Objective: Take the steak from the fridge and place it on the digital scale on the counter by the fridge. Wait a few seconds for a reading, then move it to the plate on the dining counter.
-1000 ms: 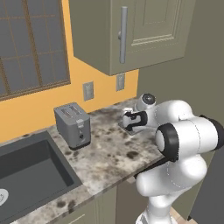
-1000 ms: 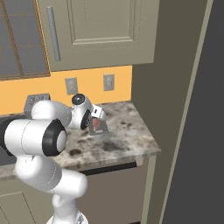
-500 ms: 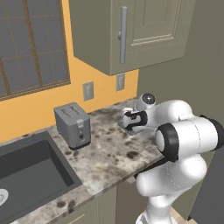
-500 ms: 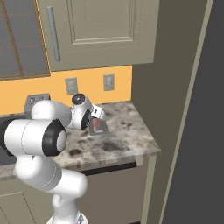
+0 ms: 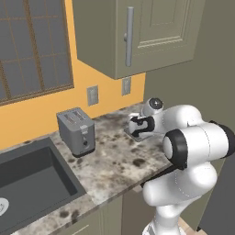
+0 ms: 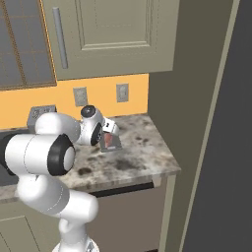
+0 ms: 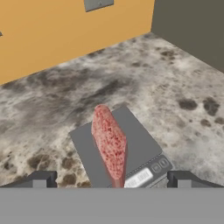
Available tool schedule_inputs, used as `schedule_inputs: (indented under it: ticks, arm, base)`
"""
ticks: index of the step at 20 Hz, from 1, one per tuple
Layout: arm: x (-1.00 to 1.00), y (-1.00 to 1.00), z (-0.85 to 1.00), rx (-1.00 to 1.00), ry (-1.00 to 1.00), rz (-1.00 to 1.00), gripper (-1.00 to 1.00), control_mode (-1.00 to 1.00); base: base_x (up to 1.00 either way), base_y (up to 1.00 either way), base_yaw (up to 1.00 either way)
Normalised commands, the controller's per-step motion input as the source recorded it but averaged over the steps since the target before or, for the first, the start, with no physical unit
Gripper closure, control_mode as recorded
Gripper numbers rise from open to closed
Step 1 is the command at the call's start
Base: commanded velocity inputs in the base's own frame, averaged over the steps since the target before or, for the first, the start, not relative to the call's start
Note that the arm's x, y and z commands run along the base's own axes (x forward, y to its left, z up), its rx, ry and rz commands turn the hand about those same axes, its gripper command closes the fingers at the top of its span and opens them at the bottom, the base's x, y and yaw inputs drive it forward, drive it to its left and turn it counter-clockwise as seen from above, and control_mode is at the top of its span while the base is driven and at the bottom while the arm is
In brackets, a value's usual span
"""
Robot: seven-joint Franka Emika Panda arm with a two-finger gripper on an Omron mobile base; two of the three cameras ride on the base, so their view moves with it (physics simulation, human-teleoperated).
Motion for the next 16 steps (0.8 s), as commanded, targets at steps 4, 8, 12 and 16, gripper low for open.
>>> schedule_inputs:
  ticks: [4,8,12,16]
  arm:
    - [0.00,0.00,0.00,0.00,0.00,0.00,-1.00,-1.00]
    - [0.00,0.00,0.00,0.00,0.00,0.00,-1.00,-1.00]
    - [0.00,0.00,0.00,0.00,0.00,0.00,-1.00,-1.00]
    - [0.00,0.00,0.00,0.00,0.00,0.00,-1.00,-1.00]
  base:
    - [0.00,0.00,0.00]
    - [0.00,0.00,0.00]
    - [0.00,0.00,0.00]
    - [0.00,0.00,0.00]
